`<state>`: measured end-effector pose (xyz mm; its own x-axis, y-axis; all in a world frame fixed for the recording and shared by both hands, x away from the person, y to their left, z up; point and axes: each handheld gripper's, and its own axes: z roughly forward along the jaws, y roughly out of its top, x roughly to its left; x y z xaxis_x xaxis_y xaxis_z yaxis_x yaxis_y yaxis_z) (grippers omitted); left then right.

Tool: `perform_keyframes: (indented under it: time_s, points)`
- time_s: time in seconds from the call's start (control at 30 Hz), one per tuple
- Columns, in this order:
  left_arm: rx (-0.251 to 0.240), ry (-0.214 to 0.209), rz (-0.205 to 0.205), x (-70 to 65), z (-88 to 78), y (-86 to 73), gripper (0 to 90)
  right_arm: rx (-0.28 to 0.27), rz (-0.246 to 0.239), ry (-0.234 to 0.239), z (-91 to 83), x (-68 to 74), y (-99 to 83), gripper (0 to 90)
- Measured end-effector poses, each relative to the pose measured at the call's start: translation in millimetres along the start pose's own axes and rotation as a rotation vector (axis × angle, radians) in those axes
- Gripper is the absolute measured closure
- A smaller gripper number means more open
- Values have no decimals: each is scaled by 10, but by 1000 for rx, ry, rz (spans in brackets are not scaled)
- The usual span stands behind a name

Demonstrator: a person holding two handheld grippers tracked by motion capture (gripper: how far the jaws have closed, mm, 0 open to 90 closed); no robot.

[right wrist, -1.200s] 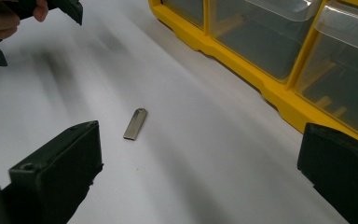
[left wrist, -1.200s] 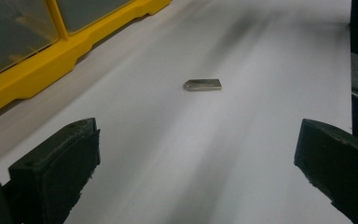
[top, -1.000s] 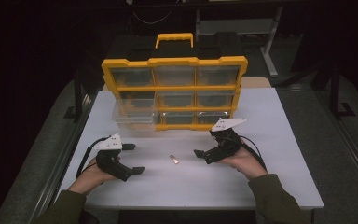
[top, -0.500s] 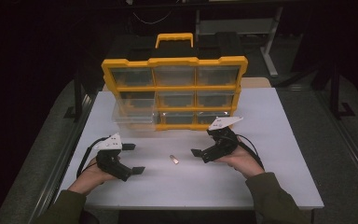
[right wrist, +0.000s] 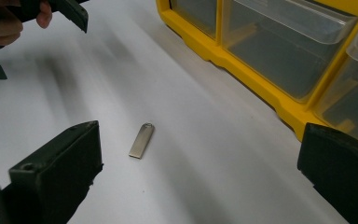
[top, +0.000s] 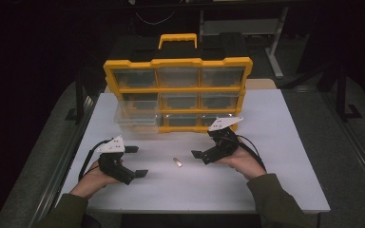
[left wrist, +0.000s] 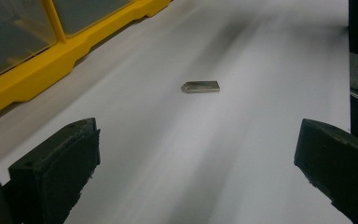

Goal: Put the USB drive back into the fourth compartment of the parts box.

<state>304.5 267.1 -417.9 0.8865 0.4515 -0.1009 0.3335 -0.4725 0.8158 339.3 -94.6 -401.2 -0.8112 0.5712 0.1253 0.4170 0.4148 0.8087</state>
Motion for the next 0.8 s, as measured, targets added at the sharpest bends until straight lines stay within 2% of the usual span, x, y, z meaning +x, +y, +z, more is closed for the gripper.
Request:
perform_keyframes:
  time_s: [0.8]
  points:
    - [1,-5,-1,-16,15,5,0,3,-11,25,155,29,143,0]
